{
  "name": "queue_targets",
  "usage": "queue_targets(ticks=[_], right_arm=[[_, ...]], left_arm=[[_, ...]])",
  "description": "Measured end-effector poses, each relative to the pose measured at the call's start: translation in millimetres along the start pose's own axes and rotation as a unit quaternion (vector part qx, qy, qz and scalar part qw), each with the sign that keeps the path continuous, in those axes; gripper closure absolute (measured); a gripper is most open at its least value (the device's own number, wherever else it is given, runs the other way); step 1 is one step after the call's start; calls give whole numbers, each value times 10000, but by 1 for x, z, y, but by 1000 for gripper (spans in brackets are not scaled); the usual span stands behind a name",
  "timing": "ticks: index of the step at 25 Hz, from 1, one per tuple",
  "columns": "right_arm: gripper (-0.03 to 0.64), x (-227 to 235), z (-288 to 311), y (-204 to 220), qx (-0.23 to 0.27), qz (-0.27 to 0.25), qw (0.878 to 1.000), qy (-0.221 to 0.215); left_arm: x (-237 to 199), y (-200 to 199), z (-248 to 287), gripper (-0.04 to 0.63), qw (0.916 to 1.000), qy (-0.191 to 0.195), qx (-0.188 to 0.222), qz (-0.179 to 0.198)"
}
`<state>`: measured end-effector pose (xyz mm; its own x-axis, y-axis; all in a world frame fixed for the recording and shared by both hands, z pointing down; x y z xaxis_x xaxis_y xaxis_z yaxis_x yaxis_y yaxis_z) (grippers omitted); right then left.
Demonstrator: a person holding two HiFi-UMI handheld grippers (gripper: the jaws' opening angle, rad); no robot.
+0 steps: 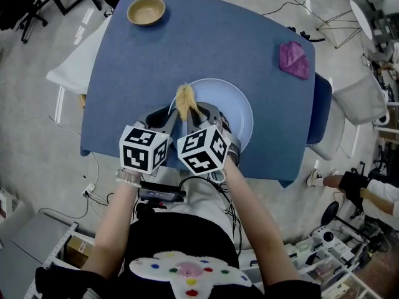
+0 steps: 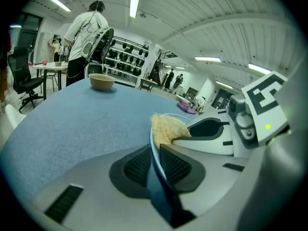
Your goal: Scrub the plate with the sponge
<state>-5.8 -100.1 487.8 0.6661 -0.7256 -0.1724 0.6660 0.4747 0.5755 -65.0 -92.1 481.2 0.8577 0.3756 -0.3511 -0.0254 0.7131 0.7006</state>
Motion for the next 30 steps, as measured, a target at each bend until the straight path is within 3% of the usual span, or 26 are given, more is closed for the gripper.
queue_targets(ticks=[10,30], right_arm=[[575,-5,-1,1,64,111,9998,-168],[574,64,-5,28,-247,487,9958,733]], left_arm=[[-1,0,0,532,10000,-46,-1,9],[-1,1,0,535,9999,-91,-36,38]])
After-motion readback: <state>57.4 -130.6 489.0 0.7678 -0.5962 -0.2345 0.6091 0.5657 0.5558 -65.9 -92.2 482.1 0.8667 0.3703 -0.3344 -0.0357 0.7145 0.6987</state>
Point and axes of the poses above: the fingertips, and each gripper's own axes: z forward along the fingers, x to its right, y out of its underside, the point moved 1 cm from there along -z, backward along the fingers, and after that the axes turned 3 degrees about -y, right-handed, at the moved point
